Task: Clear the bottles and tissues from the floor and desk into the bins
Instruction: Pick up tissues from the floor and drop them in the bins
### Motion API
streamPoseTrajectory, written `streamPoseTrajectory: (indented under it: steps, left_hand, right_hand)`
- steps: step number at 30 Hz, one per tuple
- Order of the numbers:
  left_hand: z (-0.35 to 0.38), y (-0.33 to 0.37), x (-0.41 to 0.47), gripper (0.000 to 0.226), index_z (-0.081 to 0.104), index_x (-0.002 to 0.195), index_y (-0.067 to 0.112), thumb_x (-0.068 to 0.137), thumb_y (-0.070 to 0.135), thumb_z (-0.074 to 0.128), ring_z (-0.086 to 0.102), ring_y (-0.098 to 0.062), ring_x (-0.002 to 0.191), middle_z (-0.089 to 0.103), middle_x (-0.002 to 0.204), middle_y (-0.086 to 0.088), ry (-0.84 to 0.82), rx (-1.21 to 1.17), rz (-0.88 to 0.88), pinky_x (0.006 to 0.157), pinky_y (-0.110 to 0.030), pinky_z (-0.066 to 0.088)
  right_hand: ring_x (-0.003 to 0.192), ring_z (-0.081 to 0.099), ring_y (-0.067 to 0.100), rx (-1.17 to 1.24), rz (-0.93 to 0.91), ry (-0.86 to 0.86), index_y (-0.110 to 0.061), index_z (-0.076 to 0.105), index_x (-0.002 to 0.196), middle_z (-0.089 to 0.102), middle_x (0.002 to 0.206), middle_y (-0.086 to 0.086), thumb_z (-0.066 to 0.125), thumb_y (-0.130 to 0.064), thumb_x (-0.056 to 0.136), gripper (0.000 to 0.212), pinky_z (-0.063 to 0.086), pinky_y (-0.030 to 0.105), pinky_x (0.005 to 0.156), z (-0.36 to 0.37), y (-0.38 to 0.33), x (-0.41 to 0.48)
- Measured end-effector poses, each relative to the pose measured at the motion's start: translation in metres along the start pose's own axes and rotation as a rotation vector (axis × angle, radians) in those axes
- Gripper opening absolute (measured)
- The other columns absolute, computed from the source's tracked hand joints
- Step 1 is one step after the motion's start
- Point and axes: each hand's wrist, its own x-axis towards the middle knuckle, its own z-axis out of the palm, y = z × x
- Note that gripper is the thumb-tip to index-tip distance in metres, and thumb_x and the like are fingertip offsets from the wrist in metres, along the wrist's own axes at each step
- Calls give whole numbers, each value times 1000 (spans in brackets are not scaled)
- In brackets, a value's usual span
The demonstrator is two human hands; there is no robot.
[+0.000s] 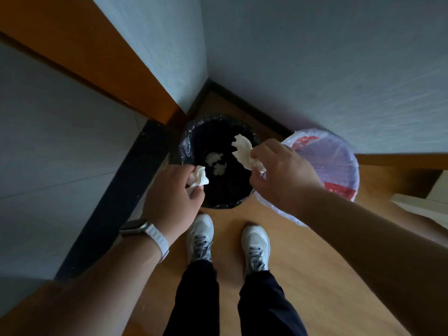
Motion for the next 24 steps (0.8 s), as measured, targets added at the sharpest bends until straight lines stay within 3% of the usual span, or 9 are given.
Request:
streamPoseTrajectory:
  steps: [2,6,12,17,24]
  left_hand:
    - [31,-16,12,21,62,102,19,82,24,64,53,-19,90,56,98,4,-21,24,-9,69,-33,43]
    - [78,-39,27,26,62,107,18,82,24,62,55,-25,92,59,102,-2,-39,64,-24,74,-41,49]
    - [118,-56,34,44,59,123,16,81,24,67,54,-31,106,57,120,-7,-31,72,-22,85,-42,47]
    - [106,-42,14,49,55,131,13,85,27,65,52,-29,116,54,130,-6,-37,60,14,92,-42,44]
    - [24,-8,-23,45,60,127,10,84,24,66,53,-26,118,58,129,-7,0,121,217,92,-38,44]
  right_hand:
    - [82,60,32,-33,15,6,-9,65,100,60,94,9,66,-13,77,23,45,34,59,40,10,7]
    - [85,59,35,-82,84,-1,-7,65,99,59,94,10,67,-10,76,23,35,34,60,102,33,16]
    - [91,58,36,-119,80,-25,-6,63,103,59,103,13,68,-14,77,28,43,38,66,149,54,12]
    - [100,55,32,-119,88,-76,-10,62,113,58,115,9,66,-23,81,36,36,34,71,133,43,-17]
    - [103,56,32,-124,91,-85,-10,62,112,58,116,7,62,-29,84,33,47,43,79,46,-6,-48]
